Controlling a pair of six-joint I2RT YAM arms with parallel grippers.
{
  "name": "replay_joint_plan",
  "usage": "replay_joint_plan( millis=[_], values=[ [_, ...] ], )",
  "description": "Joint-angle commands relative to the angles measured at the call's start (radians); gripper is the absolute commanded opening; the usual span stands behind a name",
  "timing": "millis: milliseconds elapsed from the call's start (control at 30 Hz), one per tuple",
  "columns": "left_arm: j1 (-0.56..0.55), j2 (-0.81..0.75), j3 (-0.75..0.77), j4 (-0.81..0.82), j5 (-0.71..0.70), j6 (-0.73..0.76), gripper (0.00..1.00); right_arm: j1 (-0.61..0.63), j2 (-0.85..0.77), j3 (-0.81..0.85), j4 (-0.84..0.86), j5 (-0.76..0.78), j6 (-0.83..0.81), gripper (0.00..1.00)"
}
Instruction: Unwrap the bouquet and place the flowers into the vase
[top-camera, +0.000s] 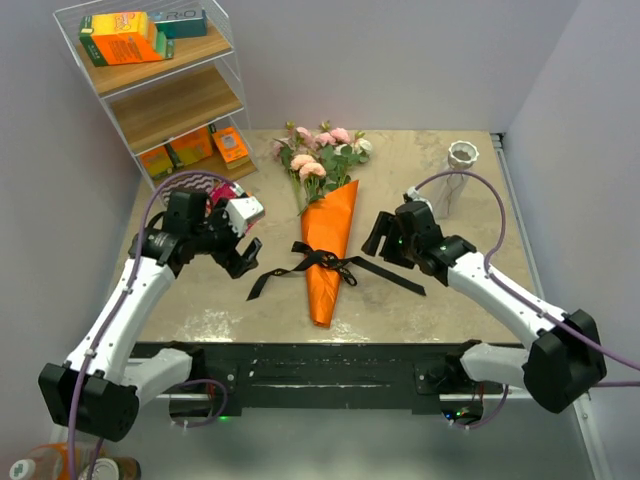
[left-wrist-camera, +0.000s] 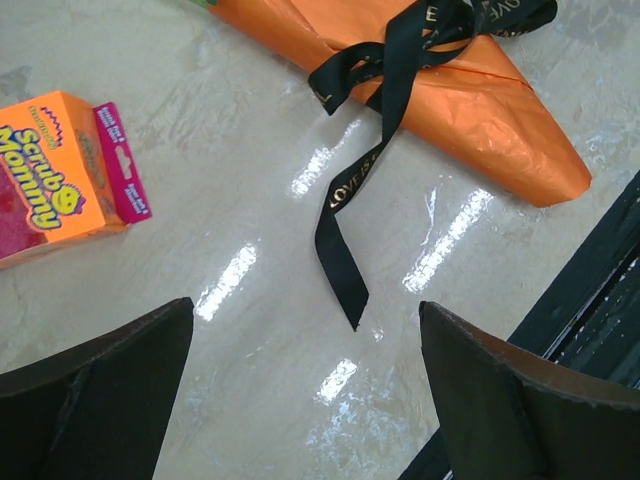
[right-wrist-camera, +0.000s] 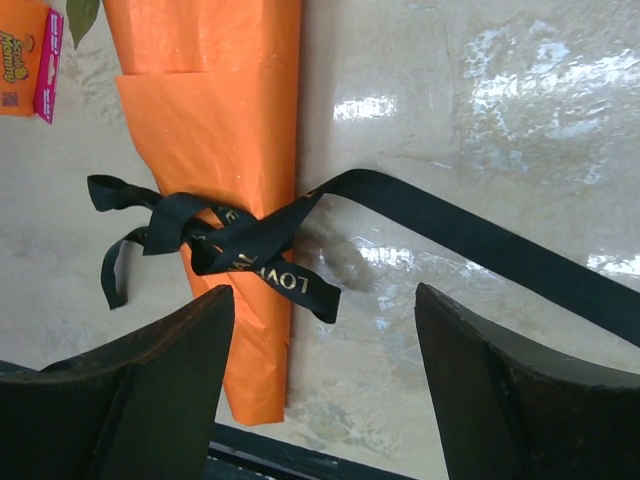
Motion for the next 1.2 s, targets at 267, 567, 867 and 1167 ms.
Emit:
replay_joint_plan(
  millis=[267, 567, 867, 1167],
  values=[
    [-0.265, 0.215, -0.030, 0.222, -0.078, -0.030, 0.99, -0.001, 0.177, -0.112, 0.372, -0.072, 0.300, 0.77],
    [-0.300, 0.400, -0.013, 0.337, -0.064, -0.023, 0.99, 0.007, 0.272, -0.151, 0.491, -0.103, 0.402, 0.75],
    [-0.303, 0.468, -0.051, 0.494, -0.041, -0.001, 0.99, 0.008, 0.298, -0.174, 0.558, -0.109, 0.435, 0.75],
    [-0.303, 0.540, -0.057, 0.501, -0.047, 0.013, 0.98, 0.011, 0.304, -0.209, 0.580, -0.117, 0.445, 0.72]
  ],
)
